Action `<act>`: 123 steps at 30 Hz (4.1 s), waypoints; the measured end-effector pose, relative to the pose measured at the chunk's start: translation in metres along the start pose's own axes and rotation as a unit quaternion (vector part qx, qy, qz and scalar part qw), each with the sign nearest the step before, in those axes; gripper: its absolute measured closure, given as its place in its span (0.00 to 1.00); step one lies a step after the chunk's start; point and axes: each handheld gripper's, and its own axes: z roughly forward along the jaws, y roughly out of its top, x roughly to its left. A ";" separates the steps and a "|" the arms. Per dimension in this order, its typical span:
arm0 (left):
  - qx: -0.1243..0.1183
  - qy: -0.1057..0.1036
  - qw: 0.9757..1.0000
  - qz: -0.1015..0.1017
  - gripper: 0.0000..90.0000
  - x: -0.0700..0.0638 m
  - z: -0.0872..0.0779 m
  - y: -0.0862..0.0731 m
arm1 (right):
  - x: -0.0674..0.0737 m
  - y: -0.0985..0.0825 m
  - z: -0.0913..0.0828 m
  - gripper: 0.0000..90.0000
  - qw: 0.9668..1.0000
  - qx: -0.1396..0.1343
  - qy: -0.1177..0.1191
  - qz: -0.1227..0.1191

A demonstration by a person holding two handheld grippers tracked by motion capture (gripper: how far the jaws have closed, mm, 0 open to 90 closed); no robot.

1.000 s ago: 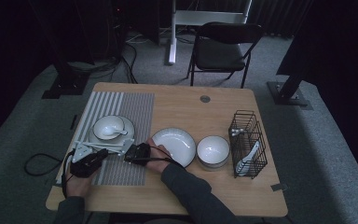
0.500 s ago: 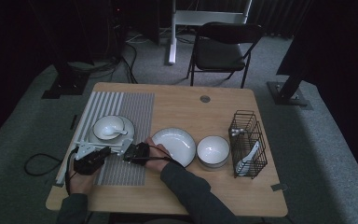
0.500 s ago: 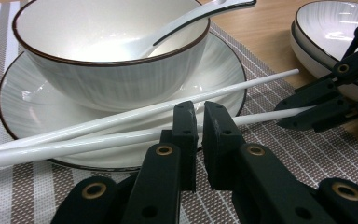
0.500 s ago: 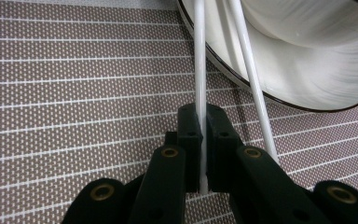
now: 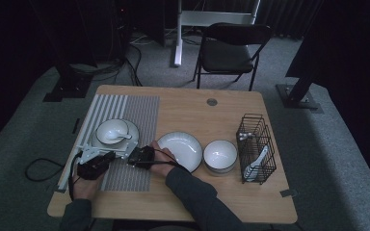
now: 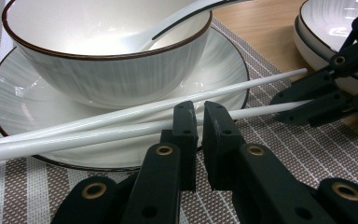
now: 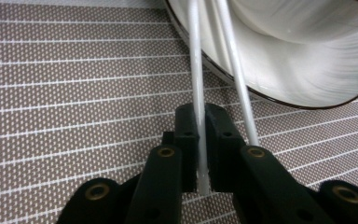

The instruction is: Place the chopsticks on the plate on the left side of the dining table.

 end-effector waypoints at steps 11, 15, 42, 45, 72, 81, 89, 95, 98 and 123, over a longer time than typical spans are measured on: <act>0.003 0.002 1.000 -0.004 0.94 0.001 0.003 0.001 | -0.003 -0.002 -0.006 0.87 1.000 -0.004 -0.005 0.010; 0.004 0.004 1.000 -0.006 0.94 0.002 0.005 0.001 | -0.004 -0.005 -0.013 0.84 1.000 -0.012 -0.001 0.016; 0.004 0.007 1.000 -0.011 0.94 0.002 0.010 0.005 | -0.040 -0.020 -0.047 0.79 0.995 -0.041 -0.019 0.087; 0.004 0.007 1.000 -0.010 0.94 0.003 0.011 0.005 | -0.038 -0.018 -0.044 0.78 0.995 -0.039 -0.019 0.086; -0.003 0.039 0.999 -0.032 0.92 0.023 -0.010 -0.004 | -0.031 -0.022 -0.055 0.78 0.995 -0.055 -0.023 0.082; 0.003 0.040 0.999 -0.035 0.92 0.028 -0.004 -0.003 | -0.030 -0.024 -0.056 0.78 0.995 -0.056 -0.024 0.085; 0.004 0.040 0.999 -0.036 0.92 0.028 -0.003 -0.003 | -0.029 -0.024 -0.058 0.78 0.994 -0.059 -0.024 0.085; -0.001 0.037 0.999 -0.035 0.91 0.025 -0.005 -0.004 | -0.027 -0.025 -0.061 0.78 0.994 -0.063 -0.025 0.083; -0.004 0.037 0.999 -0.034 0.90 0.023 -0.008 -0.003 | -0.025 -0.027 -0.063 0.78 0.994 -0.065 -0.024 0.083; -0.025 0.034 0.999 -0.017 0.89 0.005 -0.026 0.000 | 0.015 -0.053 -0.086 0.78 0.991 -0.098 -0.008 0.089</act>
